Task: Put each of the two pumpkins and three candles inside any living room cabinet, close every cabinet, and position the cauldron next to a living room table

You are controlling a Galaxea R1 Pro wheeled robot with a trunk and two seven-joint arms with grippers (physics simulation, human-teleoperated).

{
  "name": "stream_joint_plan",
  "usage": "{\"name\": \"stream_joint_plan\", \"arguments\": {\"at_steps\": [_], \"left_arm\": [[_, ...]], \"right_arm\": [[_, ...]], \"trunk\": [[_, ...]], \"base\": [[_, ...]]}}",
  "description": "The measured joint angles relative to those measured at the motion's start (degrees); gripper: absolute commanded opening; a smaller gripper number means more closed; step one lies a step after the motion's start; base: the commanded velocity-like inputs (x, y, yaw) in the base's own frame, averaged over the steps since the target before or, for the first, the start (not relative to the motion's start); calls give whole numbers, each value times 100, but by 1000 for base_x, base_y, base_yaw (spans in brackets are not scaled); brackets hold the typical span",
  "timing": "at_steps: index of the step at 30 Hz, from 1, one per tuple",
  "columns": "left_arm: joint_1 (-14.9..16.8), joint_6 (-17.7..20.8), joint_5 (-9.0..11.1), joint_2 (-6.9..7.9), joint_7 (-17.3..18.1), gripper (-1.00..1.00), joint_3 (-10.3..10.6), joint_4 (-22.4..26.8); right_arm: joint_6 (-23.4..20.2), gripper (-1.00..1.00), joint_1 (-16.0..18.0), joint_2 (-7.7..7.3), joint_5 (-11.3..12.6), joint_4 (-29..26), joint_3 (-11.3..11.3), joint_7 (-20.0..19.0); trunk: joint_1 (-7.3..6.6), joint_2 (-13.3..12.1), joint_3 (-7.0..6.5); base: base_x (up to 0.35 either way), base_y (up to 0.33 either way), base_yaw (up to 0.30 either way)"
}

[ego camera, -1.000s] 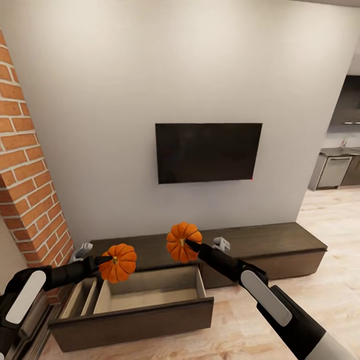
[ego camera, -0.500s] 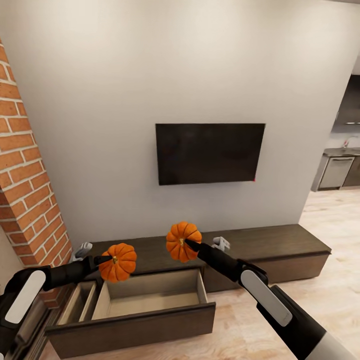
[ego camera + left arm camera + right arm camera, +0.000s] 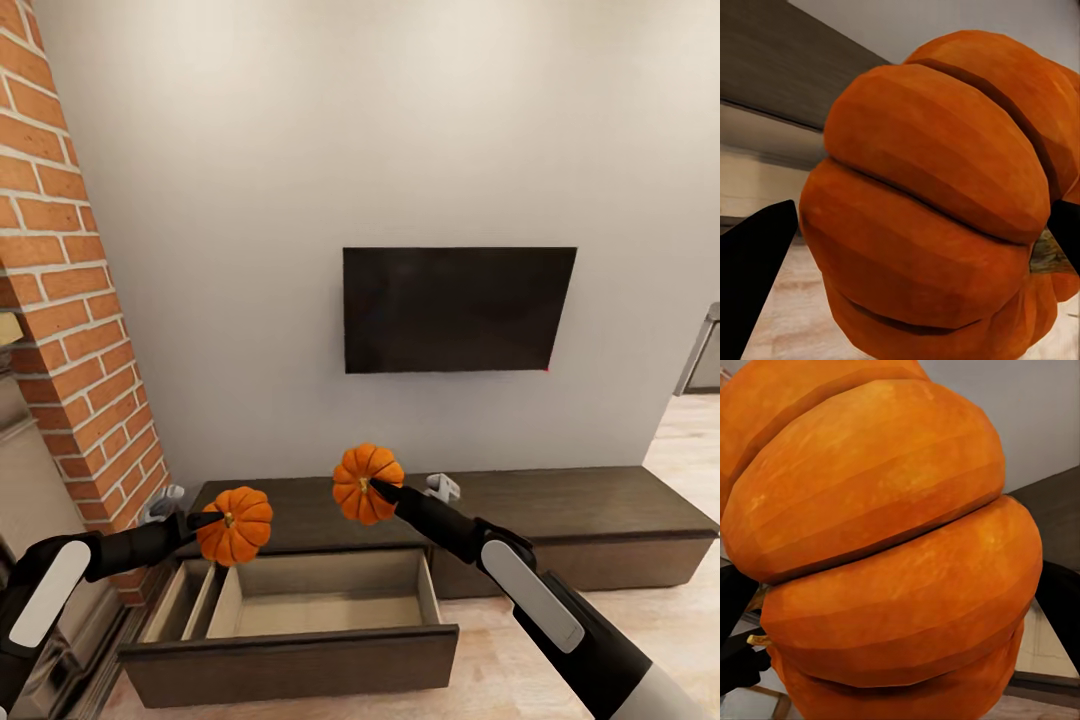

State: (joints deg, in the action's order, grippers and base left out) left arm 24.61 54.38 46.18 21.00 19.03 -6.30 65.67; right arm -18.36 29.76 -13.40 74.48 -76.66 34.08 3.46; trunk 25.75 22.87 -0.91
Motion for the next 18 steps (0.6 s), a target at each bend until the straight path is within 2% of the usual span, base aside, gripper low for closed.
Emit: {"name": "stream_joint_plan", "arguments": {"at_steps": [6,11,13,15,16,18], "left_arm": [[0,-9,-19,11,0,-100,0,-9],[0,1,-4,8,2,-100,-2,-14],[0,-1,-2,-3,3,-100,4,-12],[0,-3,-13,-12,-37,-100,18,-11],[2,-5,-19,-17,-136,-100,27,-10],[9,-5,-75,-27,-566,-100,35,6]], "right_arm": [[0,-100,0,0,-1,10,9,2],[-58,-100,11,24,3,67,20,105],[-124,-100,20,141,21,86,25,373],[-267,-100,21,346,28,82,30,869],[-377,-100,26,466,35,63,32,1172],[-602,-100,41,712,22,25,34,1799]], "trunk": [[-1,0,0],[1,0,0],[1,0,0],[1,0,1],[1,0,1],[1,0,1]], "base": [[141,-18,5],[44,-16,0],[8,-3,0],[3,-1,0],[2,-1,0],[1,0,0]]}}
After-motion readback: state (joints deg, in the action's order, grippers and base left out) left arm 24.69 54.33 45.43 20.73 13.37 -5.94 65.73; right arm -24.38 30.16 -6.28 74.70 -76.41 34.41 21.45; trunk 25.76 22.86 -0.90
